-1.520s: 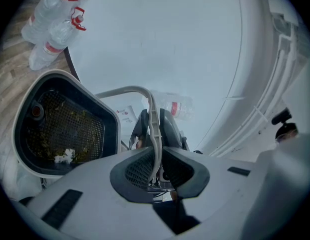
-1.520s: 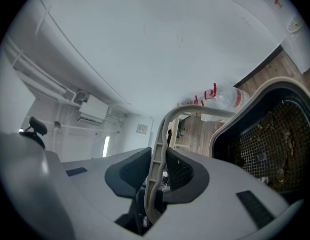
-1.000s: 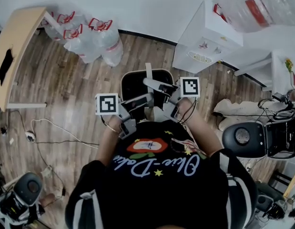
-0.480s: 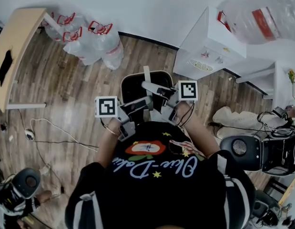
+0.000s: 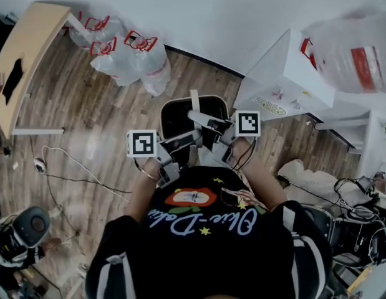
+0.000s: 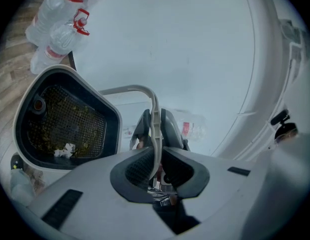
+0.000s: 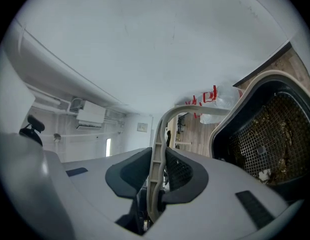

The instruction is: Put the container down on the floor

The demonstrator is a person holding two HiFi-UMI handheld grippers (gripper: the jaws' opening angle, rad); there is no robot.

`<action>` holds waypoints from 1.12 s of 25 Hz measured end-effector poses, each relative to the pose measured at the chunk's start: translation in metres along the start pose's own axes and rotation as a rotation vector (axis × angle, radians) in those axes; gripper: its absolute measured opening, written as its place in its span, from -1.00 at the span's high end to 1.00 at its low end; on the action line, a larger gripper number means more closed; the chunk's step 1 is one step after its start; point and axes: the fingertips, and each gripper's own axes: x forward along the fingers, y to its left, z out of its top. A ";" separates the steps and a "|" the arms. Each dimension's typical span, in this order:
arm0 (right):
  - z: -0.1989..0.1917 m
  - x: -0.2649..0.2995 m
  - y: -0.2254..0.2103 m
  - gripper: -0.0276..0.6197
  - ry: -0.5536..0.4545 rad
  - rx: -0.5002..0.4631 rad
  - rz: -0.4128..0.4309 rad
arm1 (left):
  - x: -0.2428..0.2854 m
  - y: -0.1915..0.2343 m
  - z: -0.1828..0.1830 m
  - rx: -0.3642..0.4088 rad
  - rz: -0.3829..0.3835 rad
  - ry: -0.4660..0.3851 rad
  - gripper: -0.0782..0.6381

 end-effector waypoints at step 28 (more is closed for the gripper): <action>0.119 -0.010 -0.016 0.70 0.120 -0.028 0.002 | 0.095 -0.004 0.085 0.012 0.028 -0.095 0.65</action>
